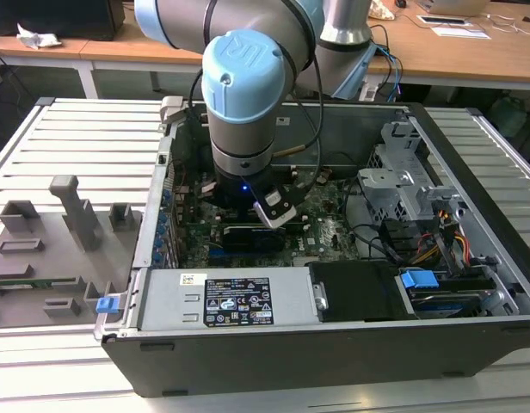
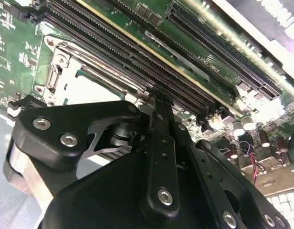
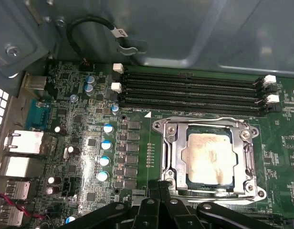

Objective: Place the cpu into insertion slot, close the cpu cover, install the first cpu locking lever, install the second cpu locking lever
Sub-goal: 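Install the second cpu locking lever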

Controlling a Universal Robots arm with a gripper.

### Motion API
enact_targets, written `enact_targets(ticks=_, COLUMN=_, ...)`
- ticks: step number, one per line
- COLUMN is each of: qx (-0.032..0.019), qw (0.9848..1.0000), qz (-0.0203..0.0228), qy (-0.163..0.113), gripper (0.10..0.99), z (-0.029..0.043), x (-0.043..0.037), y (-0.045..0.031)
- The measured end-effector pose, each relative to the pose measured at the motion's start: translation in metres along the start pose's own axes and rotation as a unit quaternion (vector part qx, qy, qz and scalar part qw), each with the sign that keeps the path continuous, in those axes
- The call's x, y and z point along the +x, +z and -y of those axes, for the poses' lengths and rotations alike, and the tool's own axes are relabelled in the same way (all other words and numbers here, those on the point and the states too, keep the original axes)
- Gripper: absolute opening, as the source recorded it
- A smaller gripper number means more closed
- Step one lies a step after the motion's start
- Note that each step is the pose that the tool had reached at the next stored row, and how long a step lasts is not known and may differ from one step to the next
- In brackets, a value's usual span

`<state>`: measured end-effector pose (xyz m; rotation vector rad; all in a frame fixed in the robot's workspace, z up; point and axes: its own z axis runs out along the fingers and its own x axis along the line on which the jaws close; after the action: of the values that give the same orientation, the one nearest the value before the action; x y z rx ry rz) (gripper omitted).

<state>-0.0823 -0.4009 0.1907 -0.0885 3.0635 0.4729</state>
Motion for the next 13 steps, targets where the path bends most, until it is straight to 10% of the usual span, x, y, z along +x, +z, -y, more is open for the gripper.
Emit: enact_targets(ticks=13, qx=0.0114, qw=0.9999, qz=-0.0005, qy=0.0, gripper=0.106, z=-0.0018, x=0.0, y=-0.0054)
